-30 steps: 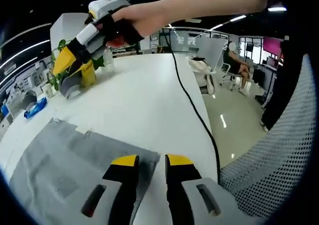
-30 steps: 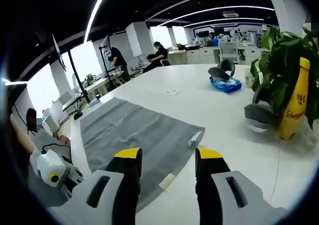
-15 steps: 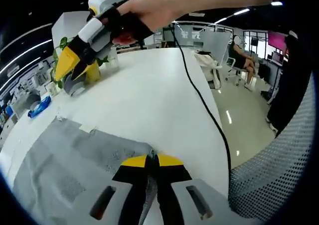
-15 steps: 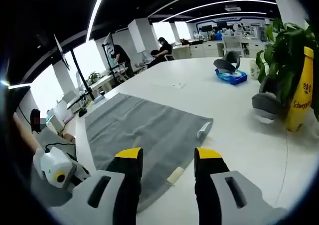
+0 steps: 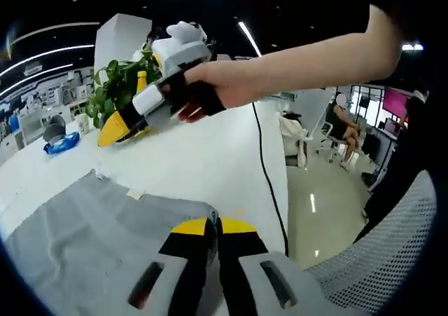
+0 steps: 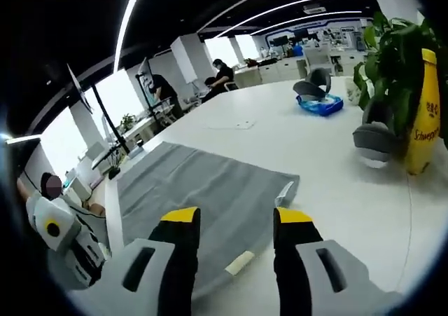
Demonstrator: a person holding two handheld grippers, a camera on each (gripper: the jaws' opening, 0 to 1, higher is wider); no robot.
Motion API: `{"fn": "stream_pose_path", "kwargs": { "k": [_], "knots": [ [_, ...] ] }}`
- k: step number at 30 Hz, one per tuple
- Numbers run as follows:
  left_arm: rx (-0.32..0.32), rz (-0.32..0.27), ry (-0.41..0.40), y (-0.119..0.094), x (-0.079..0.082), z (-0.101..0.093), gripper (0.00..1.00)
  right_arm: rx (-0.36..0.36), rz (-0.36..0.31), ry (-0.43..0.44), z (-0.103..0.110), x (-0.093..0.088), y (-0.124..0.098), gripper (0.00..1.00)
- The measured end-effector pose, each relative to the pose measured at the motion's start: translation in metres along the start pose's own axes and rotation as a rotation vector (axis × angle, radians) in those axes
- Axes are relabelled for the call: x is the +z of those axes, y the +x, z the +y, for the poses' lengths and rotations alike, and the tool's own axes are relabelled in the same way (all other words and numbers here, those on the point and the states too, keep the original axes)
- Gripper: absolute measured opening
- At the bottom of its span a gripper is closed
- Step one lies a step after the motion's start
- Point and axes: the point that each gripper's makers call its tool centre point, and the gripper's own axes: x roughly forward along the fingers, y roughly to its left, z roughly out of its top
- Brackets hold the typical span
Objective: Fold the towel on the table until its edges align and the towel forms a compact rectangular stack.
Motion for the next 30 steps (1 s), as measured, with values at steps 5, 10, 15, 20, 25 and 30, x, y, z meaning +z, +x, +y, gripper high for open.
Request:
{"fn": "stream_pose_path", "kwargs": {
  "k": [5, 10, 15, 20, 25, 30],
  "knots": [
    [-0.029, -0.035, -0.035, -0.004, 0.017, -0.013, 0.04, -0.064, 0.027, 0.009, -0.023, -0.001, 0.005, 0.31],
    [-0.076, -0.066, -0.021, -0.005, 0.029, -0.028, 0.04, -0.112, 0.051, 0.012, -0.043, -0.003, 0.008, 0.18],
    [-0.094, -0.078, -0.022, -0.008, 0.038, -0.037, 0.03, -0.213, 0.137, -0.033, -0.072, -0.018, 0.012, 0.19],
    [-0.105, -0.093, -0.029, -0.009, 0.044, -0.04, 0.04, -0.311, 0.226, -0.118, -0.1, -0.034, 0.013, 0.18],
    [-0.11, -0.089, -0.027, -0.01, 0.045, -0.042, 0.04, -0.297, 0.272, -0.11, -0.105, -0.047, 0.023, 0.13],
    [-0.115, -0.096, -0.033, -0.009, 0.049, -0.044, 0.04, -0.278, 0.3, -0.125, -0.103, -0.051, 0.029, 0.09]
  ]
}}
